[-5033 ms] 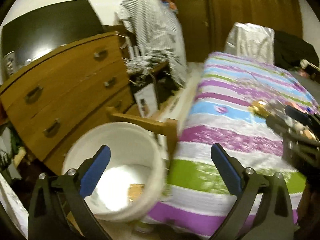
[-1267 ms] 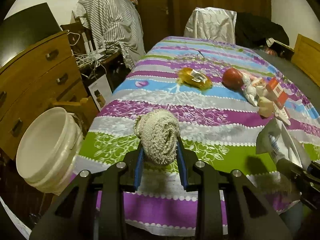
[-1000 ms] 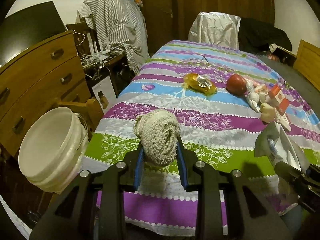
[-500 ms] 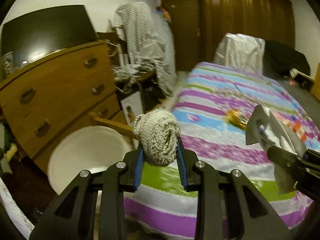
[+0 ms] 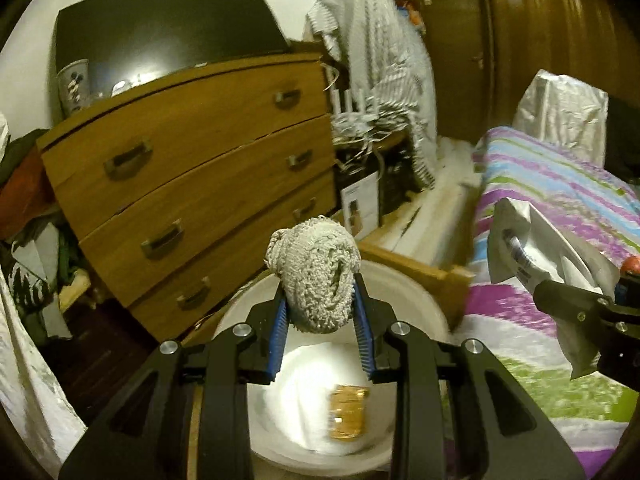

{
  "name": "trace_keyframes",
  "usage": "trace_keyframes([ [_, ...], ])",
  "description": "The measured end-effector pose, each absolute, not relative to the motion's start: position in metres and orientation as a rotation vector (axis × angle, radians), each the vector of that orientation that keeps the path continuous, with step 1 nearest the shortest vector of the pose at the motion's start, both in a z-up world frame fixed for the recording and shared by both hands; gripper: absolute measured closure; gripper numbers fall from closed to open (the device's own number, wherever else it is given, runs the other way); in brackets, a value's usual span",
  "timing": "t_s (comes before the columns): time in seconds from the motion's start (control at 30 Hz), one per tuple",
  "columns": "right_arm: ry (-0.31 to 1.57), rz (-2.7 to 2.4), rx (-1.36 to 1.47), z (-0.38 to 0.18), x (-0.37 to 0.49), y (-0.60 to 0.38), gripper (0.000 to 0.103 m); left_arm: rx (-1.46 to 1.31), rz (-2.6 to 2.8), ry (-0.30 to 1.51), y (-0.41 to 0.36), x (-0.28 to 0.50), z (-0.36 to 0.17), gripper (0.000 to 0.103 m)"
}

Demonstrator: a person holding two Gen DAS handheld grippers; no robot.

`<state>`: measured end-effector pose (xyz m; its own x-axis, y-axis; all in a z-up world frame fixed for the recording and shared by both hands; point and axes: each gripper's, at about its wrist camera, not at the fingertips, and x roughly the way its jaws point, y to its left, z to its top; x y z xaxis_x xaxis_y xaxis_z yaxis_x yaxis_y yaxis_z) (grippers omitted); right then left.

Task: Collect trash
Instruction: 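Carry yarn ball and snack bag over the bucket and release both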

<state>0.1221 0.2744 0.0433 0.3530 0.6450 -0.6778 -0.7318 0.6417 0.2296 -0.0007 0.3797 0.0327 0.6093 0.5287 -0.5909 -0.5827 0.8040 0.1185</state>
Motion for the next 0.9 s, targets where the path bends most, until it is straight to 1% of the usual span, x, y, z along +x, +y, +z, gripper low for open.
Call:
trace_keyframes([
  [0.17, 0.875, 0.934, -0.206, 0.030, 0.124, 0.332, 0.063, -0.101, 0.645, 0.704, 0.405, -0.005, 0.018, 0.075],
  [0.33, 0.916, 0.952, -0.234, 0.019, 0.124, 0.365, 0.063, -0.105, 0.637, 0.752, 0.419, -0.006, 0.002, 0.075],
  [0.9, 0.929, 0.955, -0.281, 0.010, 0.127, 0.382, 0.063, -0.119, 0.625, 0.764, 0.429, -0.006, -0.010, 0.073],
])
